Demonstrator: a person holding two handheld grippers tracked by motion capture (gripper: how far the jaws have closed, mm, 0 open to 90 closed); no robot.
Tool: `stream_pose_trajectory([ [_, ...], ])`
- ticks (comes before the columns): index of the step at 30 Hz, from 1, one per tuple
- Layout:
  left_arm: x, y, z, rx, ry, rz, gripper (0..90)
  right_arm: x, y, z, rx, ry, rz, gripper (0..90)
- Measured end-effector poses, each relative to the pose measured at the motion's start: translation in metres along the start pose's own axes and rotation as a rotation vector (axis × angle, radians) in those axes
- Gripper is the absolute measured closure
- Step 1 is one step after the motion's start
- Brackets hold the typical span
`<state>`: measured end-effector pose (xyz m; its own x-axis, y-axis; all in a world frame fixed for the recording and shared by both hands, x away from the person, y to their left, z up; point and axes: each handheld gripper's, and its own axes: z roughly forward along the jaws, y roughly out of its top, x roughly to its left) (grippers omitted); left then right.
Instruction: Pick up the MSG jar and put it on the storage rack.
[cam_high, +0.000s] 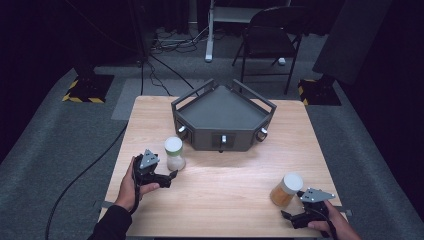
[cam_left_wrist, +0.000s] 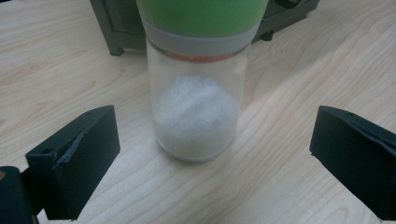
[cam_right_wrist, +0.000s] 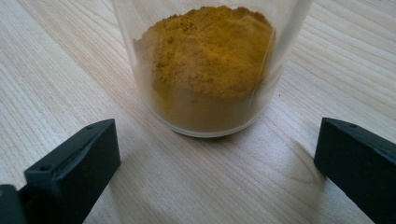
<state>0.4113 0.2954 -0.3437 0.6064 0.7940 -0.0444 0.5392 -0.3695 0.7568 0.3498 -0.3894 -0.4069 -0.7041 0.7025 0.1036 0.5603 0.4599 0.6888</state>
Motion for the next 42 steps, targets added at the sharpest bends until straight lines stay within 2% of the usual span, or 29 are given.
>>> stream_pose_trajectory([
  [5,0.001,0.003,0.006,0.000,0.001,-0.006,1.4,0.000,0.000,0.000,0.000,0.000,0.000,0.1],
  [7,0.003,0.003,0.008,-0.013,-0.009,-0.021,1.5,0.000,0.000,0.000,0.000,0.001,-0.001,0.1],
  [13,0.002,0.007,0.015,-0.020,-0.017,-0.022,1.5,0.000,0.000,0.000,0.000,0.001,-0.001,0.1],
  [20,0.005,0.006,0.022,-0.053,-0.027,-0.080,1.4,0.000,0.000,0.000,-0.001,0.001,-0.001,0.1],
  [29,0.007,0.010,0.033,-0.049,-0.028,-0.102,1.7,-0.001,0.000,0.000,0.000,0.003,-0.002,0.1],
  [38,0.003,0.014,0.043,-0.053,-0.006,-0.109,8.3,-0.001,0.000,0.000,0.000,0.003,-0.002,0.0],
  [42,0.004,0.012,0.045,-0.081,-0.008,-0.123,12.6,-0.001,0.000,0.000,0.000,0.005,-0.003,0.0],
])
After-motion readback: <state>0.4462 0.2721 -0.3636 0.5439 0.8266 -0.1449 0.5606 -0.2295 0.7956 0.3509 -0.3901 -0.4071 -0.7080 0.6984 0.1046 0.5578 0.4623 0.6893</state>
